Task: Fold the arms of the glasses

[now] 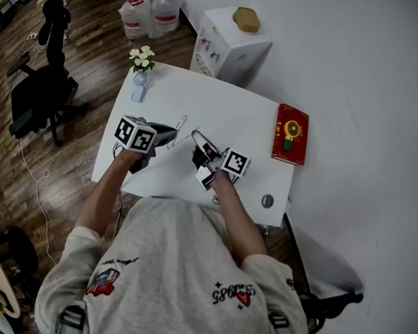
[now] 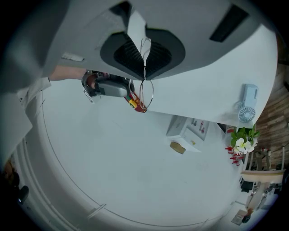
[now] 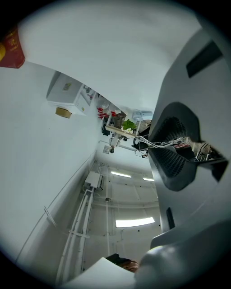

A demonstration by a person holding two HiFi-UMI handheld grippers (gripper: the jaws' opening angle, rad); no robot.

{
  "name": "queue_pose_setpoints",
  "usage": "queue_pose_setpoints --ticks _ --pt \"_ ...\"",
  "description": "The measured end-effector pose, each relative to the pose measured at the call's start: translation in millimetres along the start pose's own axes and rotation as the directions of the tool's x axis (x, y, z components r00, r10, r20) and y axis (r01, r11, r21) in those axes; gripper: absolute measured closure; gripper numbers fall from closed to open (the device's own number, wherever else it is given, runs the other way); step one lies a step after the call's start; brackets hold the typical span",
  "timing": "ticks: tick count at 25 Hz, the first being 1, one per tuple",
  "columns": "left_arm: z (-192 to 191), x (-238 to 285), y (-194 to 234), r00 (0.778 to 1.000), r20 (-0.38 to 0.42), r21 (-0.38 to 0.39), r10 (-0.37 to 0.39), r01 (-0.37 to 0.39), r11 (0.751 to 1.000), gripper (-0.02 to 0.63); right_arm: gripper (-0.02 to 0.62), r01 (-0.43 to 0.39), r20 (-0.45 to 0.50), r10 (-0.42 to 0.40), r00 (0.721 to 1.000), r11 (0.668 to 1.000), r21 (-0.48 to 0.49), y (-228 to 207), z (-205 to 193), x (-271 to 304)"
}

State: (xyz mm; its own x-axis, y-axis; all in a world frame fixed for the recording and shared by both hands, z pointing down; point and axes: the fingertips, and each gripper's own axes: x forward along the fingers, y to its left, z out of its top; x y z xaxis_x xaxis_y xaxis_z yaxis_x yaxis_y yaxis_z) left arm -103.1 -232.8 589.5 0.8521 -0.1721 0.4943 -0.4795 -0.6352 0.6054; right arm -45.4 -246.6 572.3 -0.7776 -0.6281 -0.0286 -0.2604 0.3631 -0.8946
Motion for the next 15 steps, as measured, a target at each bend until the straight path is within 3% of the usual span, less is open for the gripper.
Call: queue_pose_setpoints --ticks 15 --pt "-23 18 -26 0.996 -0.091 0.107 -0.011 0.021 0.994 0.592 0.575 0.003 -0.021 -0.003 1.0 1.0 -0.01 1 -9 -1"
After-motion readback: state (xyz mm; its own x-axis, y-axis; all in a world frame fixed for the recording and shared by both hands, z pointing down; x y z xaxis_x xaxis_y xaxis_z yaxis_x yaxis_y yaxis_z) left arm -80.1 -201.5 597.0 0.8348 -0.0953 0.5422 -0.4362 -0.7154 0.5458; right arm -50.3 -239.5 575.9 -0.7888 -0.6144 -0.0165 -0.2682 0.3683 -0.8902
